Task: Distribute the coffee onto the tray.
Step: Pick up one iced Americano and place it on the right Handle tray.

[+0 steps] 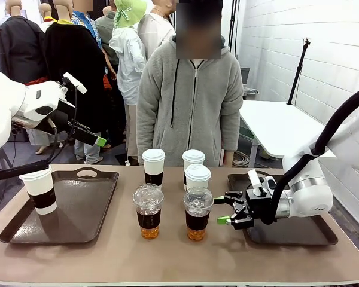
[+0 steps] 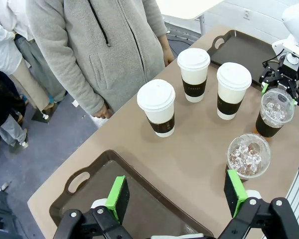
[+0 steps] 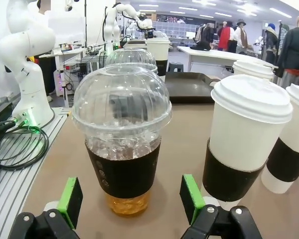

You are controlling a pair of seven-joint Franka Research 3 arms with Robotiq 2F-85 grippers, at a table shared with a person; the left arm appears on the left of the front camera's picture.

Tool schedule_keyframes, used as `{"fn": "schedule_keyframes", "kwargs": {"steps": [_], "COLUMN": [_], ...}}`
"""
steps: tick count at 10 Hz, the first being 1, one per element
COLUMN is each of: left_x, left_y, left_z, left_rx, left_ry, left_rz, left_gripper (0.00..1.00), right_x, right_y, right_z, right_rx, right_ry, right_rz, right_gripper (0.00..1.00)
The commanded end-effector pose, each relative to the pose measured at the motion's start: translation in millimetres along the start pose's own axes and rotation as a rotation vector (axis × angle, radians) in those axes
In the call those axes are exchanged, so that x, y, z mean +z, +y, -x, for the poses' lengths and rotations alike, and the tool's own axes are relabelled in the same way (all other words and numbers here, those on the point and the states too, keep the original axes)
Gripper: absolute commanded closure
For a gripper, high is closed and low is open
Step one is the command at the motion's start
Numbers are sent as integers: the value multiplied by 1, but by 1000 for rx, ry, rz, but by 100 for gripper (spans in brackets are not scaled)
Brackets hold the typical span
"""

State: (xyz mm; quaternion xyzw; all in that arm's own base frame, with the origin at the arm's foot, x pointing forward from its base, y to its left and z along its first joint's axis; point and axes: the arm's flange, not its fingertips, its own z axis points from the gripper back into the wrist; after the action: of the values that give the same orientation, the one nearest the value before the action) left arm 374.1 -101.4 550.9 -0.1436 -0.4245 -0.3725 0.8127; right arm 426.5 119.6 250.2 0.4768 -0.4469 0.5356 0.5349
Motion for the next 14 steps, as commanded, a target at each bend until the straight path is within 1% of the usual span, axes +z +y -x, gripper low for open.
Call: {"fn": "schedule_keyframes", "kwargs": {"steps": [1, 4, 14], "left_x": [0, 0, 0], "left_y": [1, 1, 1], "left_z": [1, 1, 1], "left_rx": [4, 4, 4], "left_ry": [2, 2, 2], "left_rz": [-3, -3, -3], "left_gripper": [0, 0, 0], "right_x": [-14, -25, -57], "right_y": [-8, -12, -16], "right_z": [4, 6, 12], "right_rx": [15, 3, -18], "right_ry": [-39, -52, -46], "right_rz": [24, -5, -82], "right_gripper": [0, 0, 0]}}
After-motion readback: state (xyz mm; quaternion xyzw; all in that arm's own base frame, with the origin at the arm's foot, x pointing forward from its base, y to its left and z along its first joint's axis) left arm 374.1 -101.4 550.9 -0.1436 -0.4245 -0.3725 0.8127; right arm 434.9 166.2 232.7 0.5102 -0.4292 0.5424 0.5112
